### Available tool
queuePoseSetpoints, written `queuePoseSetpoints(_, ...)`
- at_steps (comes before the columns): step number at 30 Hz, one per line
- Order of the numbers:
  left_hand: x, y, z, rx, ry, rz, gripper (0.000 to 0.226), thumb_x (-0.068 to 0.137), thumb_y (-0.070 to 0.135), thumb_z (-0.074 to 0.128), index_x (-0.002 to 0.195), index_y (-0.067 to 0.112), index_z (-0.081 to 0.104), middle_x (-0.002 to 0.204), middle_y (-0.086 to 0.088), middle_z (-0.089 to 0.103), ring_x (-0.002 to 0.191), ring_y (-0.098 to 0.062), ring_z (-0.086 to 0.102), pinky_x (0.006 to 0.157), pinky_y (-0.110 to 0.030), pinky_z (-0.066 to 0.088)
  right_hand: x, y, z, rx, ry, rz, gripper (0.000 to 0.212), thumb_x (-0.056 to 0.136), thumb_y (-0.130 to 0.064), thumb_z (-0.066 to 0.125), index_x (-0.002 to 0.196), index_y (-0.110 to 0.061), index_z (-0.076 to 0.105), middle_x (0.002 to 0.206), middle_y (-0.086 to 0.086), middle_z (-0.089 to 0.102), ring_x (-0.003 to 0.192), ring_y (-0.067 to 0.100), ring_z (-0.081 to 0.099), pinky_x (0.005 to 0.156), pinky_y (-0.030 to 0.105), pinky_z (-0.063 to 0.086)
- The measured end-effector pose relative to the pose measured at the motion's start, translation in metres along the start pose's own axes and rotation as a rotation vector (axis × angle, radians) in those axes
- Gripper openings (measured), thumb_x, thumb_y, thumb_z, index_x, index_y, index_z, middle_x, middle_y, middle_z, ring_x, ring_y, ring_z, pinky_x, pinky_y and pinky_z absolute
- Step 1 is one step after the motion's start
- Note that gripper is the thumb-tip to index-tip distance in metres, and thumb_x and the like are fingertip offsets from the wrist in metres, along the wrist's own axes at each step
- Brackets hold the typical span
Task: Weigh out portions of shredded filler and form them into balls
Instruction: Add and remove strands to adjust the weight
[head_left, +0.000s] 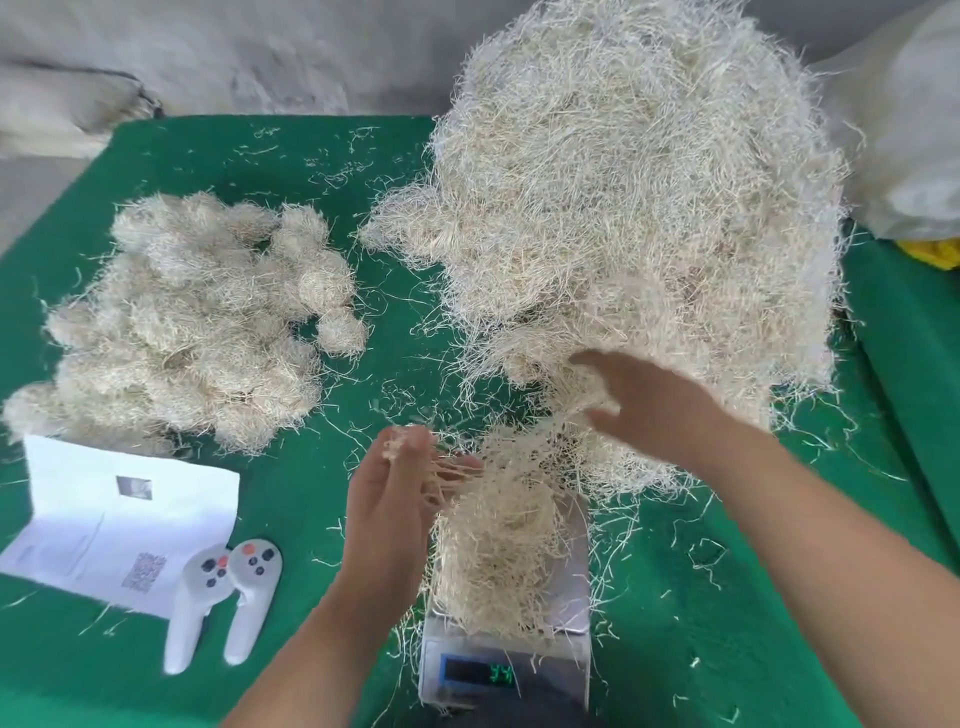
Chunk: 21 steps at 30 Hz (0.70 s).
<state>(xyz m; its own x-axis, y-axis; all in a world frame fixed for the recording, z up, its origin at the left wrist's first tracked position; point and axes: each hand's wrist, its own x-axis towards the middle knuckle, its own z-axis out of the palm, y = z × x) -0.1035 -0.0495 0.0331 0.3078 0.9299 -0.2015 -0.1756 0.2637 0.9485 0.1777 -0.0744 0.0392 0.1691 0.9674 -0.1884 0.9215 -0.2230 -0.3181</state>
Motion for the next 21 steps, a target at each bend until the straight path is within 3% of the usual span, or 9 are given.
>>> queuePoseSetpoints(3,0.004,0.012,0.009,-0.229,-0.047,-0.087,0.032,0.080,0.060,0.070,0.074,0.029,0.073,0.066,-0.004,0.064,0.056,-0.017,0.061,0.055,-0.026,0.054,-0.003,-0.009,0.060,-0.145,-0.243,0.005,0.076,0.099,-0.020,0.063,0.158,-0.045,0.022,0.139,-0.001,0.058,0.101,0.019,0.070,0.077,0.031,0.062)
queuePoseSetpoints(6,0.014,0.010,0.013,-0.220,-0.057,-0.095,0.028,0.080,0.057,0.073,0.075,0.030,0.070,0.058,0.005,0.052,0.050,-0.011,0.047,0.050,-0.024,0.046,0.003,-0.006,0.080,-0.196,-0.242,0.126,0.024,0.107,-0.014,0.049,0.126,-0.025,0.061,0.118,0.002,0.071,0.091,0.019,0.072,0.077,0.032,0.060)
queuePoseSetpoints(8,0.024,0.003,0.018,0.224,-0.022,-0.012,0.030,0.075,0.067,0.061,0.087,0.040,0.066,0.073,0.008,0.062,0.059,-0.003,0.052,0.056,-0.017,0.045,0.006,-0.001,0.081,-0.040,-0.130,0.173,0.024,0.109,-0.014,0.042,0.101,-0.019,0.064,0.089,-0.001,0.070,0.063,0.009,0.066,0.060,0.026,0.059)
queuePoseSetpoints(9,0.028,-0.001,0.021,0.534,-0.073,0.062,0.046,0.075,0.076,0.057,0.106,0.043,0.062,0.098,0.009,0.069,0.072,0.005,0.057,0.066,-0.012,0.047,0.006,0.000,0.076,0.073,-0.075,0.174,0.025,0.109,-0.015,0.043,0.096,-0.018,0.064,0.081,-0.004,0.067,0.051,0.002,0.060,0.050,0.019,0.054)
queuePoseSetpoints(10,0.033,-0.008,0.025,0.807,-0.177,0.090,0.069,0.075,0.085,0.056,0.130,0.043,0.051,0.123,0.015,0.062,0.091,0.011,0.057,0.080,-0.014,0.048,0.005,0.000,0.071,0.191,-0.026,0.152,0.027,0.108,-0.015,0.045,0.090,-0.017,0.064,0.076,-0.004,0.067,0.044,-0.002,0.052,0.045,0.015,0.048)
queuePoseSetpoints(12,0.038,-0.019,0.036,1.167,-0.419,0.030,0.088,0.081,0.084,0.057,0.152,0.039,0.032,0.136,0.017,0.052,0.112,0.001,0.057,0.094,-0.031,0.050,0.003,-0.002,0.056,0.450,0.026,0.107,0.030,0.105,-0.010,0.050,0.081,-0.022,0.064,0.071,0.000,0.070,0.040,-0.001,0.049,0.043,0.014,0.043)
queuePoseSetpoints(14,0.043,-0.026,0.047,1.393,-0.589,0.046,0.059,0.097,0.069,0.051,0.131,0.021,0.057,0.109,0.008,0.071,0.089,-0.008,0.070,0.079,-0.032,0.059,0.004,0.000,0.041,0.670,0.053,0.171,0.032,0.102,-0.007,0.051,0.085,-0.025,0.071,0.067,-0.002,0.072,0.047,0.000,0.053,0.047,0.017,0.044)
queuePoseSetpoints(16,0.045,-0.028,0.051,1.357,-0.587,0.085,0.043,0.106,0.055,0.042,0.100,0.019,0.063,0.076,0.008,0.068,0.055,-0.001,0.061,0.057,-0.024,0.054,0.010,0.009,0.029,0.868,0.047,0.293,0.031,0.101,-0.001,0.050,0.097,-0.019,0.075,0.067,-0.003,0.073,0.054,0.006,0.060,0.054,0.023,0.049)
queuePoseSetpoints(21,0.041,-0.023,0.024,1.344,-0.507,0.079,0.037,0.109,0.051,0.039,0.101,0.026,0.065,0.060,0.012,0.059,0.039,0.006,0.049,0.050,-0.016,0.045,0.024,0.046,0.008,1.589,0.047,0.612,0.018,0.101,-0.004,0.053,0.112,-0.002,0.068,0.073,0.004,0.064,0.058,0.011,0.057,0.051,0.022,0.053)
